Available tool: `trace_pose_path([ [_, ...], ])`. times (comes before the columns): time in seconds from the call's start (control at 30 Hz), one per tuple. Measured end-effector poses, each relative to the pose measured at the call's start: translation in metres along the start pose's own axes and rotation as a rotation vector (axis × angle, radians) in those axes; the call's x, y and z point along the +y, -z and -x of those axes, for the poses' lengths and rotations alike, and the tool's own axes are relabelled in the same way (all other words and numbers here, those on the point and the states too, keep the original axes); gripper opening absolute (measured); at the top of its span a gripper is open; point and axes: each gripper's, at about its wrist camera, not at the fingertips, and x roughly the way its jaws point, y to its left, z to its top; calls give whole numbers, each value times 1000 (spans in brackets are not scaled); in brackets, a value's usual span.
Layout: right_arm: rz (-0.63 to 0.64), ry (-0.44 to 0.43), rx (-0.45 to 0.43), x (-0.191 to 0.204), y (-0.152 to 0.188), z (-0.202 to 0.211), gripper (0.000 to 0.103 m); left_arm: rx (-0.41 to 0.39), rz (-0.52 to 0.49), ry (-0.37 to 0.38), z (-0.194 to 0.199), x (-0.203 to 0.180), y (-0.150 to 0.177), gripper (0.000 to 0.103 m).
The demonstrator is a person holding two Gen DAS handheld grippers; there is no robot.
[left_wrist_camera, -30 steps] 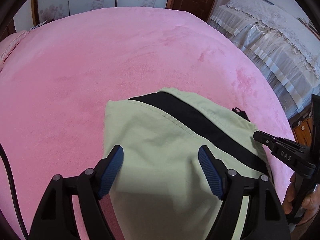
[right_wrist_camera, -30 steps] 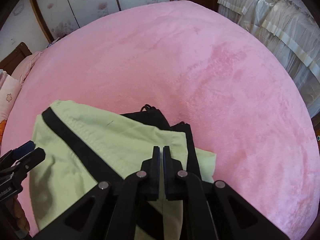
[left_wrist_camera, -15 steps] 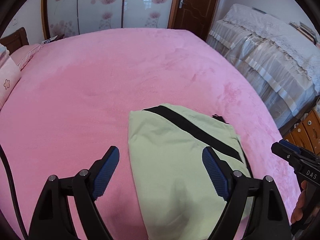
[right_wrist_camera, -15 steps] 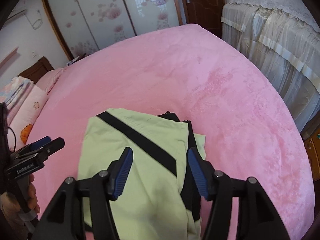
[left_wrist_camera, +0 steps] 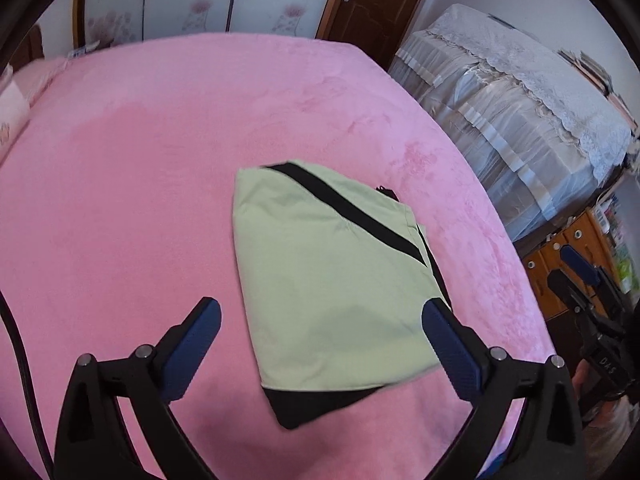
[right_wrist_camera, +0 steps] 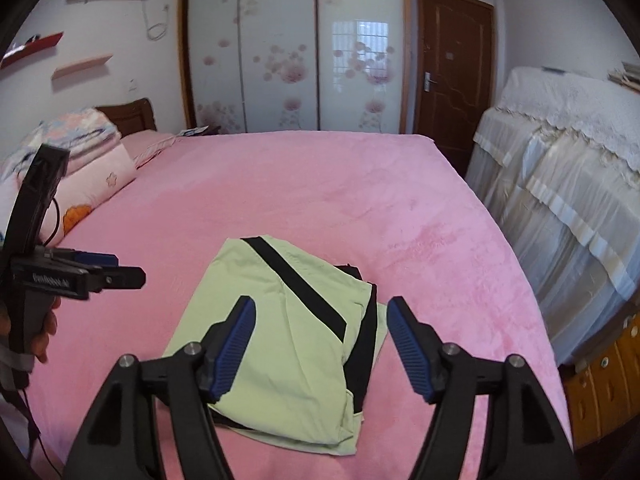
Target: Fold large clothes
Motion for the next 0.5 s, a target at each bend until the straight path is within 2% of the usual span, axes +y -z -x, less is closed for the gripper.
trace_pose_path([
  [0.13,-54,-54,46,-18,8,-9,69,31,27,16,-17,12,8,100],
  [0.3,-152,-142,295,-45,37,-71,69,112,58,99,-62,25,19,100],
  [0.4,-304,-183,397,-67,57,-107,69,182,104,158,-96,36,27,100],
  [0.5,-475,-239,469,-91,77,-141,69,219,165,216,-127,50,31,100],
])
